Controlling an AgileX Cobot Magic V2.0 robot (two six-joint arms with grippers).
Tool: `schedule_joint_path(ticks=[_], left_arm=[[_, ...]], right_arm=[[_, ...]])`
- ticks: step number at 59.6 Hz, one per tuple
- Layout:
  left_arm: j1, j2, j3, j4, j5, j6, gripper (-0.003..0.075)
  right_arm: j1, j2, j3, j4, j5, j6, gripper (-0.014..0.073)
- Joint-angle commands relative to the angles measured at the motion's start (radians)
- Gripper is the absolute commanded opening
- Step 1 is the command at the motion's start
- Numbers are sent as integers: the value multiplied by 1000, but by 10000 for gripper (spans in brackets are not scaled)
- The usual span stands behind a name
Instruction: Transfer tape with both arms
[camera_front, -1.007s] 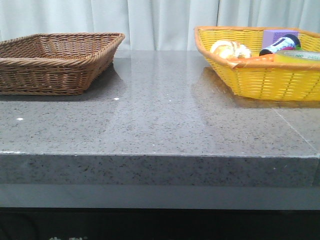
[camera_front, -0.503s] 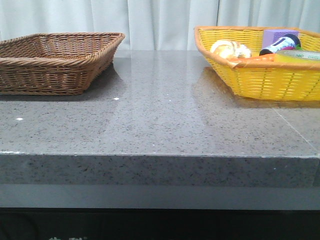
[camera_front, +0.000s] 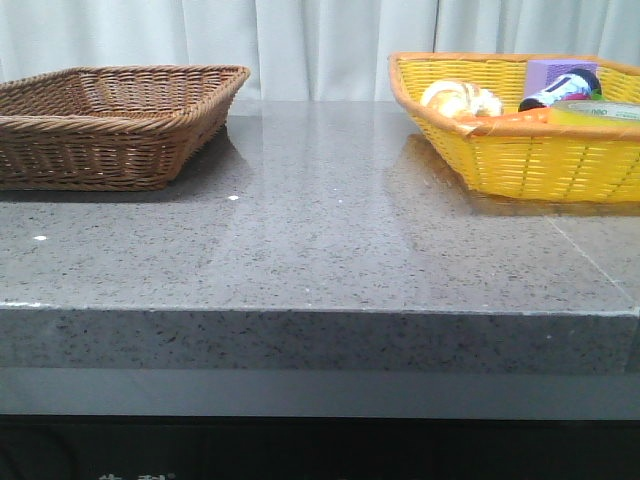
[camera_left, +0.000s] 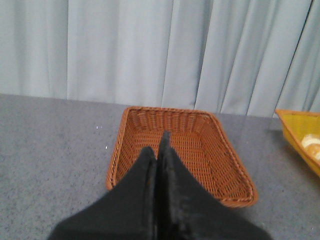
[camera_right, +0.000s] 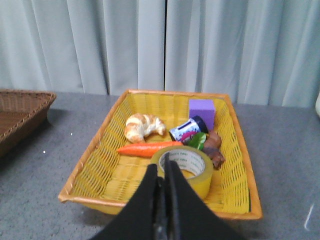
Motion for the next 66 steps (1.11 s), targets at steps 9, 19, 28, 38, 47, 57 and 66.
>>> schedule_joint_path(ticks=[9, 19, 28, 38, 47, 57, 66], left_arm=[[2, 195, -96, -9, 64, -4, -20], [2, 295, -94, -9, 69, -4, -20], [2, 376, -94, -9, 69, -4, -20], [2, 443, -94, 10, 41, -4, -1], [2, 462, -94, 39, 3, -4, 239], [2, 463, -94, 34, -26, -4, 536], [-65, 461, -102, 26, -34, 0, 519]], right_arm=[[-8, 196, -82, -8, 27, -4, -69], [-8, 311, -82, -8, 29, -4, -69], [-8, 406, -82, -7, 40, -4, -69], [-8, 469, -82, -7, 51, -4, 45], [-8, 481, -84, -7, 51, -4, 440], [-13, 490, -94, -8, 55, 13, 486], [-63, 549, -177, -8, 110, 24, 453]])
